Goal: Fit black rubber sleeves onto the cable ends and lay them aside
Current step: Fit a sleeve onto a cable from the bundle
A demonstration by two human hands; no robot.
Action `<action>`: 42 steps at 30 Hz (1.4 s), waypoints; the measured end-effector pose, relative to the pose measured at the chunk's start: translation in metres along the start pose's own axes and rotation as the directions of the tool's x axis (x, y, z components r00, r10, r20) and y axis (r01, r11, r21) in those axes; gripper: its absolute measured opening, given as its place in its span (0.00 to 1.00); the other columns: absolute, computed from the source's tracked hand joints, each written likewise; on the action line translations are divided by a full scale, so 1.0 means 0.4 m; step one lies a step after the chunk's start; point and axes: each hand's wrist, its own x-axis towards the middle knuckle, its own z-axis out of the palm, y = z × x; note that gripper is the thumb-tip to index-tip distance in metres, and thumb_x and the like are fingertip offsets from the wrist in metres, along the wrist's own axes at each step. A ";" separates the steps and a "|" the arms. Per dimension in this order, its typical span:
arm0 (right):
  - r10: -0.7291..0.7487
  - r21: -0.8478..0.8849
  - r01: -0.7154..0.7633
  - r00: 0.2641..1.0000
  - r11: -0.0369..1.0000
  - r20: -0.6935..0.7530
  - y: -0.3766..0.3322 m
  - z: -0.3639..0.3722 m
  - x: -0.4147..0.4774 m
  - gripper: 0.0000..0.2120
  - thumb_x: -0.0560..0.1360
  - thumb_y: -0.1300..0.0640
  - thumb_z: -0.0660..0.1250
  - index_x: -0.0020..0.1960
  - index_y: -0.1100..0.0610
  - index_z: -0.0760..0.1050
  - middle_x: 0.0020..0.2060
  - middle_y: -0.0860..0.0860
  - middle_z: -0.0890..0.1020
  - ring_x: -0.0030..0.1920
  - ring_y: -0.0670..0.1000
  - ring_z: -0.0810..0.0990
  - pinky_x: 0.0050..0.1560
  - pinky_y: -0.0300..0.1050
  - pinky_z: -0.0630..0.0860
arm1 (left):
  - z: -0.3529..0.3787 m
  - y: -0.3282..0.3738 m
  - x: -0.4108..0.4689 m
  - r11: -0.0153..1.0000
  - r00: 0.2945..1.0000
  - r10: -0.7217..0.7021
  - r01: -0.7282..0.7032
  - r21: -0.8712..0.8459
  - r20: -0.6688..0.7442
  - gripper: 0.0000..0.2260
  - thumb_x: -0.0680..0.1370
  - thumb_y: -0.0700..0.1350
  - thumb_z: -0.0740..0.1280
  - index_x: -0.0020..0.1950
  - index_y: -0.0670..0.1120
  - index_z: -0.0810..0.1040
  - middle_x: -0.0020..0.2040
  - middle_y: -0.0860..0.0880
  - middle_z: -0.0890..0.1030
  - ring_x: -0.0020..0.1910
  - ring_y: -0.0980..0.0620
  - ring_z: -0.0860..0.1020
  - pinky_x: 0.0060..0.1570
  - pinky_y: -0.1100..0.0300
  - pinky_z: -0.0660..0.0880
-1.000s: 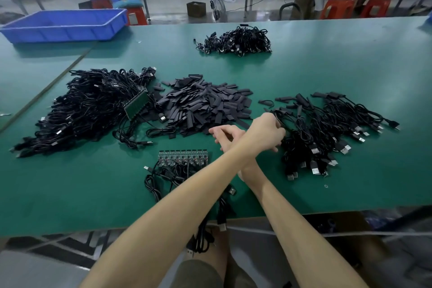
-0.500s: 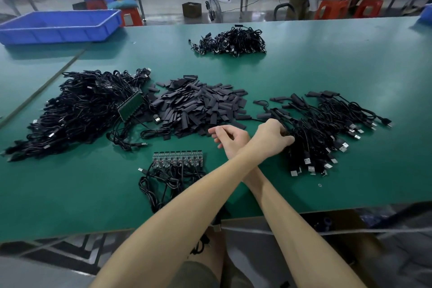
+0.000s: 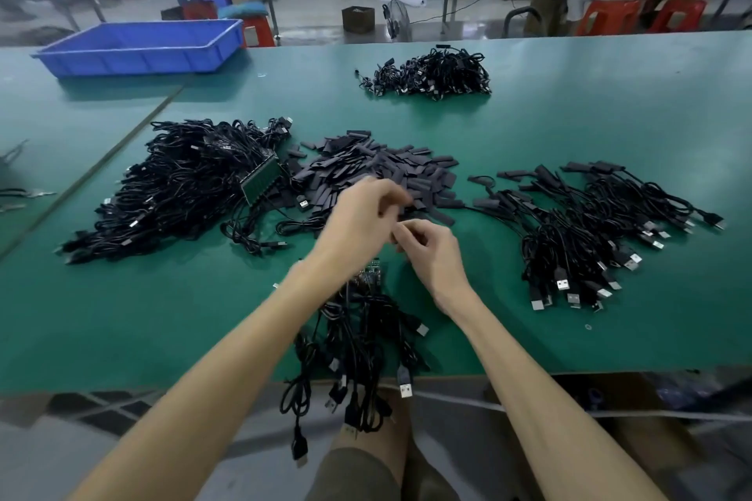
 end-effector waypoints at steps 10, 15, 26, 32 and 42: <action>-0.056 -0.186 0.085 0.987 0.979 0.153 0.003 0.010 -0.013 0.03 0.76 0.52 0.76 0.50 0.49 0.86 0.46 0.43 0.85 0.40 0.38 0.78 0.43 0.30 0.71 | -0.078 -0.165 -0.023 0.934 0.885 -0.291 0.179 0.310 0.363 0.08 0.76 0.52 0.76 0.50 0.50 0.84 0.41 0.56 0.81 0.43 0.55 0.79 0.53 0.56 0.74; -0.058 -0.282 0.109 0.982 0.953 0.181 0.000 0.008 -0.016 0.03 0.76 0.49 0.76 0.49 0.47 0.85 0.41 0.40 0.83 0.38 0.35 0.77 0.40 0.28 0.68 | -0.087 -0.171 -0.019 0.951 0.886 -0.270 0.185 0.246 0.377 0.07 0.78 0.46 0.73 0.43 0.56 0.80 0.35 0.55 0.77 0.35 0.55 0.74 0.51 0.53 0.72; -0.040 -0.305 0.079 0.990 0.949 0.132 0.000 0.009 -0.016 0.08 0.73 0.50 0.77 0.37 0.44 0.81 0.29 0.35 0.80 0.31 0.37 0.76 0.36 0.30 0.68 | -0.079 -0.139 -0.027 0.974 0.895 -0.207 0.150 0.169 0.396 0.05 0.79 0.47 0.69 0.46 0.57 0.83 0.44 0.55 0.84 0.40 0.55 0.78 0.52 0.52 0.76; -0.014 -0.295 0.047 0.993 0.954 0.114 -0.002 0.011 -0.013 0.07 0.72 0.50 0.77 0.37 0.46 0.82 0.29 0.38 0.81 0.34 0.39 0.76 0.40 0.40 0.73 | -0.061 -0.130 -0.024 0.980 0.901 -0.173 0.118 0.160 0.397 0.08 0.78 0.51 0.73 0.48 0.47 0.85 0.41 0.48 0.83 0.38 0.51 0.76 0.45 0.54 0.74; -0.028 -0.251 0.056 0.993 0.966 0.113 -0.004 0.015 -0.011 0.08 0.73 0.52 0.77 0.36 0.46 0.81 0.29 0.39 0.81 0.32 0.38 0.76 0.40 0.40 0.72 | -0.054 -0.134 -0.023 0.981 0.911 -0.190 0.165 0.101 0.366 0.08 0.79 0.49 0.72 0.48 0.44 0.85 0.37 0.47 0.81 0.30 0.54 0.71 0.30 0.65 0.67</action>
